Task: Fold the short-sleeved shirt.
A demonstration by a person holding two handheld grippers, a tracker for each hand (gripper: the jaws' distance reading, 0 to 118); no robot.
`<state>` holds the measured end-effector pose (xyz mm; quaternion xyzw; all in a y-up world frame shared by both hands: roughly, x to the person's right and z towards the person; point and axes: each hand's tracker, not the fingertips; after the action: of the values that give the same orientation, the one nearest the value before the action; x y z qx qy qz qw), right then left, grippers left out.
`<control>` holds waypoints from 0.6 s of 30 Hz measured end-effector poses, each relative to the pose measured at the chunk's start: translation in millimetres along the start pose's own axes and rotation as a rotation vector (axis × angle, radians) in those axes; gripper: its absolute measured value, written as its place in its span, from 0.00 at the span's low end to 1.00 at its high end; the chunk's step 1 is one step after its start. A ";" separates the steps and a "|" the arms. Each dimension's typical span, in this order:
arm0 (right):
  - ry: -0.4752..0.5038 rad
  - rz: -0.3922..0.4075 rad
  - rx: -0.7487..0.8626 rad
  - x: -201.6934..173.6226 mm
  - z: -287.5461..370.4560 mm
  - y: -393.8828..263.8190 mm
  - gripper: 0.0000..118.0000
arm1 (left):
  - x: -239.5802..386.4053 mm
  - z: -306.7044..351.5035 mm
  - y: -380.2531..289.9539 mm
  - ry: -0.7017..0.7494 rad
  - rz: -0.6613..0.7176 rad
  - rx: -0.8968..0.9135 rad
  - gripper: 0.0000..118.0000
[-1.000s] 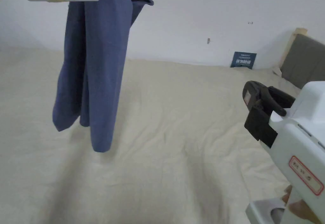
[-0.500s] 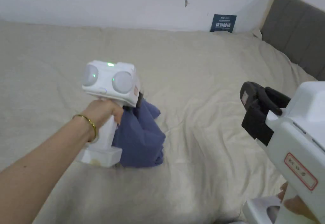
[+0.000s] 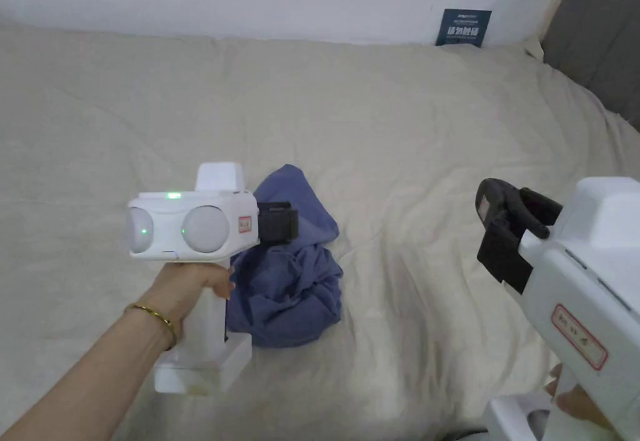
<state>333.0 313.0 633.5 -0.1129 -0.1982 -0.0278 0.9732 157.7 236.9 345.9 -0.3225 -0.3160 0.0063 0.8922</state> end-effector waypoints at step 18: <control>0.008 0.017 0.088 -43.0 -14.7 2.3 0.01 | -37.3 149.1 -54.2 0.396 -0.202 0.493 0.08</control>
<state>299.2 312.2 602.9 -0.0714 -0.1945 -0.0112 0.9782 32.7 271.2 444.8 -0.0591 -0.1556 -0.0689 0.9836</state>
